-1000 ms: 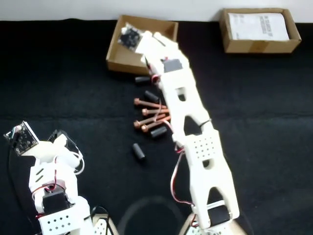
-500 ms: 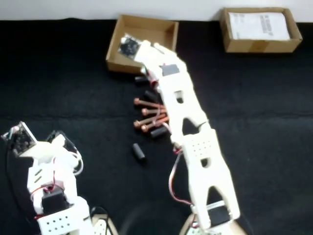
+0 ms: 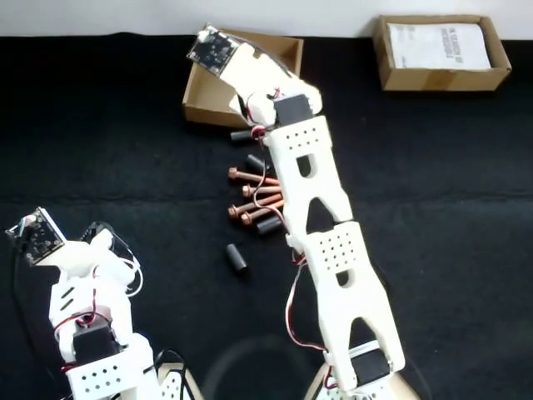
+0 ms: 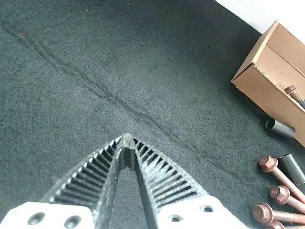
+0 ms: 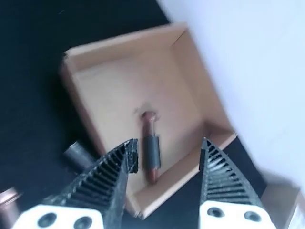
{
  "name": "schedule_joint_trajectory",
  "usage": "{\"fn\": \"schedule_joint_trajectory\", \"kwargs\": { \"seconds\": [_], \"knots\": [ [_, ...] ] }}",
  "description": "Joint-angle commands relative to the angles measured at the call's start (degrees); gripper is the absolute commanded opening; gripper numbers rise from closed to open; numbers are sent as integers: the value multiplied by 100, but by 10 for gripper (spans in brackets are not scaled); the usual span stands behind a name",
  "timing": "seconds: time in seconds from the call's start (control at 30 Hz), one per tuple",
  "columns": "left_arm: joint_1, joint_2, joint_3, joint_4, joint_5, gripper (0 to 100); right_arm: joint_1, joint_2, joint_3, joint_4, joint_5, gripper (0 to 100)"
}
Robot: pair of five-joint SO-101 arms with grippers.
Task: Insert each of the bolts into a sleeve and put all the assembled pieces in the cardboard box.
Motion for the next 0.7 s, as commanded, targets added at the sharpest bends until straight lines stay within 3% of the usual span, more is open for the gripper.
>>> {"fn": "schedule_joint_trajectory", "kwargs": {
  "seconds": [0.0,0.2,0.37,0.67],
  "knots": [
    [-31,-75,92,-26,-9,9,-171,-470,-787,1174,-343,183],
    [-31,-75,92,-26,-9,9,-435,-1103,-725,2422,-1336,183],
    [-22,-75,92,-26,-9,9,-435,-1262,-479,2431,-1925,181],
    [22,-66,92,-26,-18,10,-1024,-3530,3521,2413,-2110,181]
  ]
}}
